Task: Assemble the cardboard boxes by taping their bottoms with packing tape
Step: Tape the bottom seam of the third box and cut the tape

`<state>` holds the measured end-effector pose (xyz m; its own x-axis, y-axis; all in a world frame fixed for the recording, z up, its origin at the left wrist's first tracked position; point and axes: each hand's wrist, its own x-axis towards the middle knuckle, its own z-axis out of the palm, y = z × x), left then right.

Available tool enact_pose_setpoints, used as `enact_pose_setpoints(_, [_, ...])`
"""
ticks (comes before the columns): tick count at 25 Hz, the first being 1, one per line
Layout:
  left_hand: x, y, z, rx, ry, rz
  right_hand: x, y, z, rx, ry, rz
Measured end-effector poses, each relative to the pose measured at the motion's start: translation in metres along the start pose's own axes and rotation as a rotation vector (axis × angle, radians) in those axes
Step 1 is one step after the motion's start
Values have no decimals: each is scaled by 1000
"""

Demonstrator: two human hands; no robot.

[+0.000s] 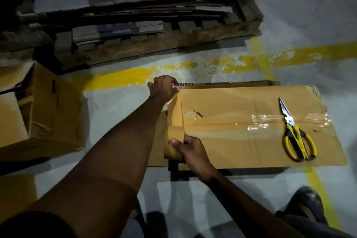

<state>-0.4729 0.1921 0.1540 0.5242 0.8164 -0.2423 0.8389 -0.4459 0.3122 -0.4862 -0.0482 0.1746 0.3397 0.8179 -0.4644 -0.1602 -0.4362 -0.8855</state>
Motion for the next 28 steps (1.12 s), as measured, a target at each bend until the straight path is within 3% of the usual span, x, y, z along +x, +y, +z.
enact_pose_setpoints(4, [-68, -9, -5, -449, 209, -206, -2, -3, -5, -55, 116, -10])
enact_pose_setpoints(7, [-143, -13, -4, -675, 83, -369, -4, -6, -13, -220, 117, -62])
enact_pose_setpoints(10, [-204, -11, 0, -962, -54, -472, -11, -7, -27, -567, -50, -223])
enact_pose_setpoints(14, [-242, -8, -1, -758, -129, -239, -21, 21, -46, -1265, -128, -353])
enact_pose_setpoints(16, [-250, -9, 1, -652, -149, -154, -27, 41, -50, -1428, -131, -364])
enact_pose_setpoints(23, [-200, -6, -20, -544, 11, -93, 10, 38, -44, -1415, -56, -300])
enact_pose_setpoints(28, [-206, -14, -15, -594, 10, -107, 21, 39, -42, -1423, -20, -296])
